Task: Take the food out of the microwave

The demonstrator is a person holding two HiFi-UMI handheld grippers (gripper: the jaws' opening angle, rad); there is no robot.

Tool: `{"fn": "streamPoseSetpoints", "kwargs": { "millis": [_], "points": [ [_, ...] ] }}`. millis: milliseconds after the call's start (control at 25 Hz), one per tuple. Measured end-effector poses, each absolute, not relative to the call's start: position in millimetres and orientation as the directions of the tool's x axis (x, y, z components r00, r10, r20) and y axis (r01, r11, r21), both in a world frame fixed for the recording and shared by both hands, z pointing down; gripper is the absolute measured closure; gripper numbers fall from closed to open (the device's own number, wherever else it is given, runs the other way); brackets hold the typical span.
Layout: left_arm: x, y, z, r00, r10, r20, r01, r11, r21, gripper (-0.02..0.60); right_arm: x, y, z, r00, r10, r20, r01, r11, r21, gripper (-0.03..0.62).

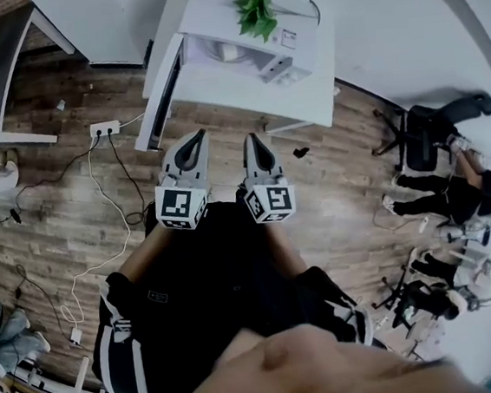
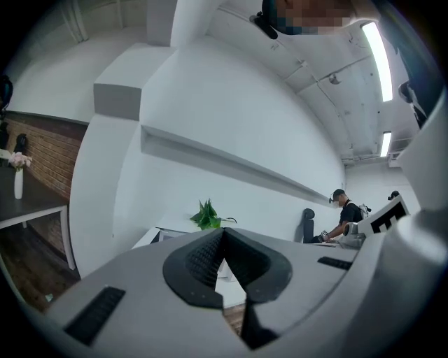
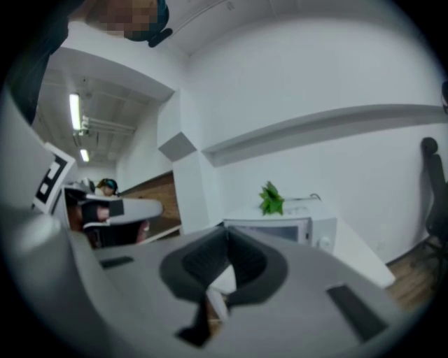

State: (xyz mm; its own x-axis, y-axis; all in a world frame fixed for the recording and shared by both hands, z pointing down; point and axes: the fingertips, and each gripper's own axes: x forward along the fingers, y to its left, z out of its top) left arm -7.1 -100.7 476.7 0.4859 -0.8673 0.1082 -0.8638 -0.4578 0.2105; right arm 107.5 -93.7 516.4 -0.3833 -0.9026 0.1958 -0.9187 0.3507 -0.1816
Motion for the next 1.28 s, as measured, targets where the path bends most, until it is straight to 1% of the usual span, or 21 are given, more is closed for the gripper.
{"fn": "streamPoseSetpoints", "kwargs": {
  "millis": [400,640,800,960,1280],
  "points": [
    [-28,-166,473,0.586,-0.804,0.099,-0.800,-0.554,0.231,0.550,80,-171,531,-0.324,-0.917,0.235,-0.942,0.290,-0.168,0.562],
    [-34,-194,474,0.593,-0.799,0.098,-0.793,-0.560,0.240,0.549,69,-206,538,-0.314,-0.916,0.251,-0.947,0.282,-0.157,0.562],
    [-31,-211,477,0.574,-0.813,0.098,-0.807,-0.541,0.238,0.549,68,-230,544,-0.343,-0.904,0.258,-0.938,0.312,-0.151,0.562],
    [-25,-231,481,0.520,-0.847,0.109,-0.841,-0.486,0.235,0.549,77,-250,552,-0.377,-0.889,0.261,-0.925,0.348,-0.153,0.562],
    [-5,-264,485,0.450,-0.884,0.127,-0.883,-0.419,0.210,0.549,95,-288,582,-0.440,-0.839,0.321,-0.898,0.405,-0.172,0.562]
  ]
}}
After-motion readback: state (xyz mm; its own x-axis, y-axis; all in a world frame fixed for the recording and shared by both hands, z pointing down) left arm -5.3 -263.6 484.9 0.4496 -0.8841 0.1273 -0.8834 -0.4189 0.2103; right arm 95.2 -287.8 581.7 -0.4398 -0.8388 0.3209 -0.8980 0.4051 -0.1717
